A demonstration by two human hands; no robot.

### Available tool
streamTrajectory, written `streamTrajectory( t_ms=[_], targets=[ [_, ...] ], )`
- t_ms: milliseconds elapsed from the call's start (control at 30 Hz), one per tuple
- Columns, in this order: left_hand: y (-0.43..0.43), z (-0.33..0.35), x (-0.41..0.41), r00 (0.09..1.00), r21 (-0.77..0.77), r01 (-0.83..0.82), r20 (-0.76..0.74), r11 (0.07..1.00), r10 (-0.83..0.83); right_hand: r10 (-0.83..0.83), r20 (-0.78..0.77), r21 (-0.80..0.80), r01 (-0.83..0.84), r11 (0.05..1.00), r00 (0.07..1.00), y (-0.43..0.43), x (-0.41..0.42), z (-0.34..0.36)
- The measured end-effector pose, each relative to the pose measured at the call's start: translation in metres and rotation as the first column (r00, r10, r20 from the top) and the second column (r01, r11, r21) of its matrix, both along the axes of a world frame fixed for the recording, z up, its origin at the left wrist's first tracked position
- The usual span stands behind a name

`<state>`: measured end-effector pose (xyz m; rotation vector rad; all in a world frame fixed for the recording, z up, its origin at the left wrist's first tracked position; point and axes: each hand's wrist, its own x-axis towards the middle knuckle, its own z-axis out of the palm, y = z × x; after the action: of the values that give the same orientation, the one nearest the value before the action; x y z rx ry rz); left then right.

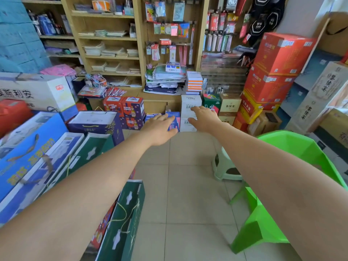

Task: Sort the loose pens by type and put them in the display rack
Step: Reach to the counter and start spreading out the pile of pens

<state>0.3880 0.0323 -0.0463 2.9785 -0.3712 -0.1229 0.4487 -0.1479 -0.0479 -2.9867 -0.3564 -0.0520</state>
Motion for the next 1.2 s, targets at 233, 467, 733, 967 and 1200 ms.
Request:
streamTrajectory(
  t_ms=[233,467,733,967,1200],
  targets=[
    [0.030,-0.009,0.140,0.999,0.042,0.010,-0.052,0.999,-0.008,0.003,-0.022,0.012,-0.003,1.000,1.000,0.029,0.135,-0.006],
    [0.036,-0.031,0.269,0.996,0.037,0.011,-0.093,0.999,-0.007,0.000,-0.081,-0.022,-0.001,1.000,0.997,0.034,0.266,-0.034],
    [0.037,-0.056,0.434,0.988,0.017,-0.064,-0.137,0.998,0.066,0.063,-0.136,-0.082,-0.075,0.994,0.989,0.037,0.442,-0.058],
    [0.059,-0.052,0.555,0.985,-0.010,-0.108,-0.135,0.994,0.106,0.123,-0.135,-0.077,-0.134,0.988,0.983,0.067,0.574,-0.055],
    [0.117,-0.067,0.679,0.983,-0.020,-0.122,-0.142,0.992,0.118,0.158,-0.170,-0.085,-0.174,0.981,0.973,0.131,0.699,-0.073]
  ],
)
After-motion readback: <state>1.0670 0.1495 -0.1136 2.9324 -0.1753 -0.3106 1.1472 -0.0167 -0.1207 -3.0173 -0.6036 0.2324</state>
